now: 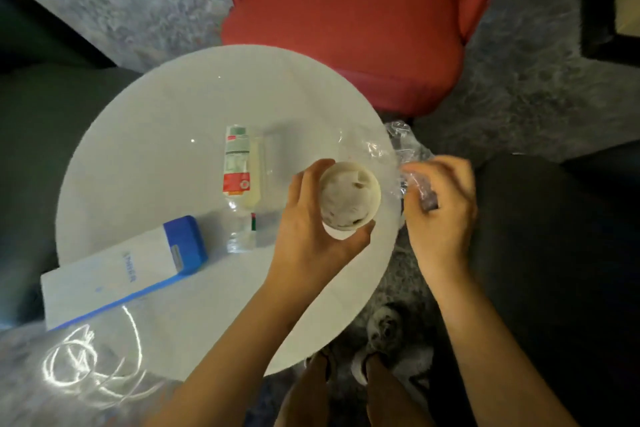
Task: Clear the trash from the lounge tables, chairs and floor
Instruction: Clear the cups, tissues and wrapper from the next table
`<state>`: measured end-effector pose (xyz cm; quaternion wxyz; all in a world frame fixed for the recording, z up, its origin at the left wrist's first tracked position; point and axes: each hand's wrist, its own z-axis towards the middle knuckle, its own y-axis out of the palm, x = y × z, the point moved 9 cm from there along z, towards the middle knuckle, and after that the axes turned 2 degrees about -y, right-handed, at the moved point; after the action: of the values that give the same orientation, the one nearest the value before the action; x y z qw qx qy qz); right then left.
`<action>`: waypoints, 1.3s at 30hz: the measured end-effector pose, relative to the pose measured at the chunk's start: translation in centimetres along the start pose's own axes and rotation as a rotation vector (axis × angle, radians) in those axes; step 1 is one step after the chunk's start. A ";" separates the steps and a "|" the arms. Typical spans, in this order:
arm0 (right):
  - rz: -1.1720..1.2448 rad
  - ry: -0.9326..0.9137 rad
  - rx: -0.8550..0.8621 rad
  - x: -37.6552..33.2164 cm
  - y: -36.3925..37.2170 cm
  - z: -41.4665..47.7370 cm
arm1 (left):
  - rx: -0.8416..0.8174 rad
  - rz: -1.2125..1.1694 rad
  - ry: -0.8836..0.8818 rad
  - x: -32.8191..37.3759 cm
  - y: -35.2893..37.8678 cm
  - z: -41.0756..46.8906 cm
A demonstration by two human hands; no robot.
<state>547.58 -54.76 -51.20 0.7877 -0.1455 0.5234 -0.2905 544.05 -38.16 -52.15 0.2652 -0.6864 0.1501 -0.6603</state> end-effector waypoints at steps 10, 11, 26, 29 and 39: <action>0.013 -0.134 -0.287 -4.2 8.4 -3.2 | 0.134 -0.067 -0.255 -9.8 -2.0 -5.7; 0.014 -0.149 -0.306 -4.3 8.7 -3.5 | 0.140 -0.076 -0.267 -10.1 -1.9 -6.1; 0.100 -0.360 -0.418 -9.5 7.2 -1.1 | 0.296 -0.030 -0.176 -4.7 -8.6 -5.5; 0.121 -0.422 -0.483 -11.5 6.7 -0.9 | 0.343 -0.042 -0.076 -1.4 -10.7 -4.8; 0.332 -0.525 -0.574 -17.7 4.8 -1.6 | 0.136 -0.202 -0.181 0.5 -12.1 -3.6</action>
<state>542.56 -40.02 -41.33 0.8579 -0.3416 0.3811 0.0449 538.77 -29.15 -44.98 0.2557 -0.7353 0.0106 -0.6275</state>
